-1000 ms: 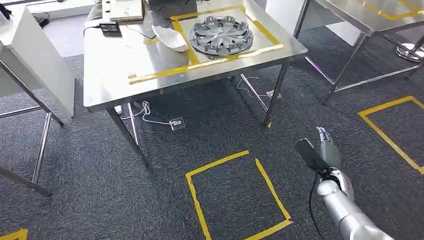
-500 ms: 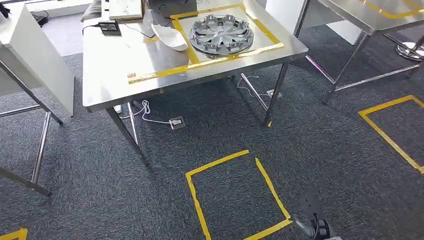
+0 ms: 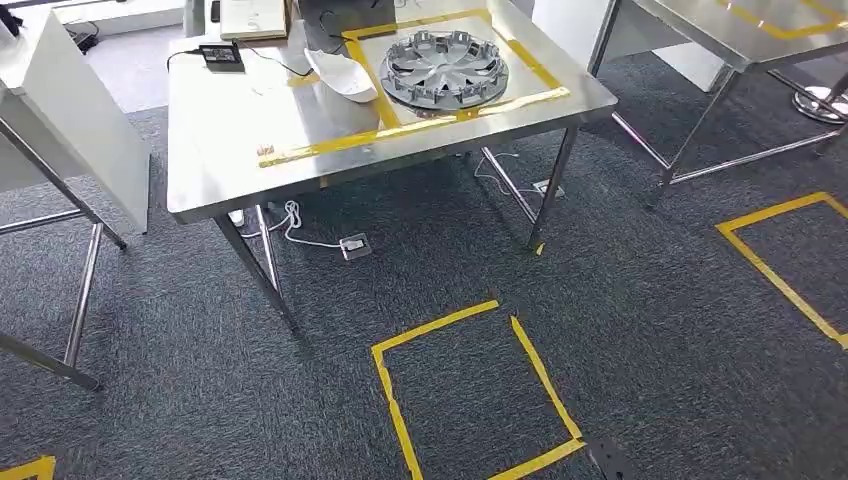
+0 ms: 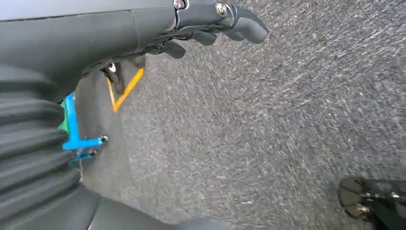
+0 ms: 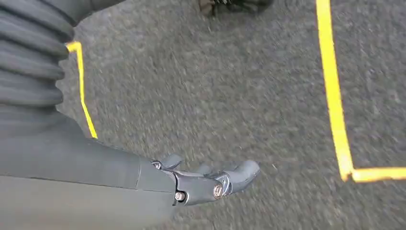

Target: Take the parts from the cabinet and place them on the table.

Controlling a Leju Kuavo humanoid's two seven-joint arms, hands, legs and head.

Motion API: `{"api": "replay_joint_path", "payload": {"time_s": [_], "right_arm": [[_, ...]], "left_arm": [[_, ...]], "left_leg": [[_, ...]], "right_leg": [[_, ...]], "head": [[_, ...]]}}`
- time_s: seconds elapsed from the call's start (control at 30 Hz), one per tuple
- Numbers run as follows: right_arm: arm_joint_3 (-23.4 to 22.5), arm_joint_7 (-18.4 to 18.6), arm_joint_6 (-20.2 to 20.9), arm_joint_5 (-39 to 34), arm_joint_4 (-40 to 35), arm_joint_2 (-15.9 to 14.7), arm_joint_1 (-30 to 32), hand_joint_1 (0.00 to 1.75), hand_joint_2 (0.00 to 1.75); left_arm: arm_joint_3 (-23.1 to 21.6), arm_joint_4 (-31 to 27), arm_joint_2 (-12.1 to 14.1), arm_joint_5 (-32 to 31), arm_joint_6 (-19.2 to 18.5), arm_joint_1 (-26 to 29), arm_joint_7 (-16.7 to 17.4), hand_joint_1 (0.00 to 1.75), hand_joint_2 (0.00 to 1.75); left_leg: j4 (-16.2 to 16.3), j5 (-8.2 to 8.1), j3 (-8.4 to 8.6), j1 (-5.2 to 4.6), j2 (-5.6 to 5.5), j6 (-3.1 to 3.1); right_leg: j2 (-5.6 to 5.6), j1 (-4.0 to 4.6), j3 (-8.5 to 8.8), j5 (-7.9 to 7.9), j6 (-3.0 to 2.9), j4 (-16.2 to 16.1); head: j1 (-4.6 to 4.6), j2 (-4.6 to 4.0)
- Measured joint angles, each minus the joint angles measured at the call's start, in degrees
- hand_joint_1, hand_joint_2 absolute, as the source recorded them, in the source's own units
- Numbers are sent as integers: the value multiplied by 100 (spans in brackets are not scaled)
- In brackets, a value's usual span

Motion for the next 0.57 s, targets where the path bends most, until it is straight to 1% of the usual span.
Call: {"api": "replay_joint_path", "payload": {"time_s": [0.57], "right_arm": [[0,177,376,-599,-291,391,621,0,0]], "left_arm": [[-1891,-505,208,3086,-293,463,-354,0,0]], "left_leg": [[0,-2,0,0,2,1]], "right_leg": [[0,-1,0,-2,2,0]], "head": [[0,0]]}}
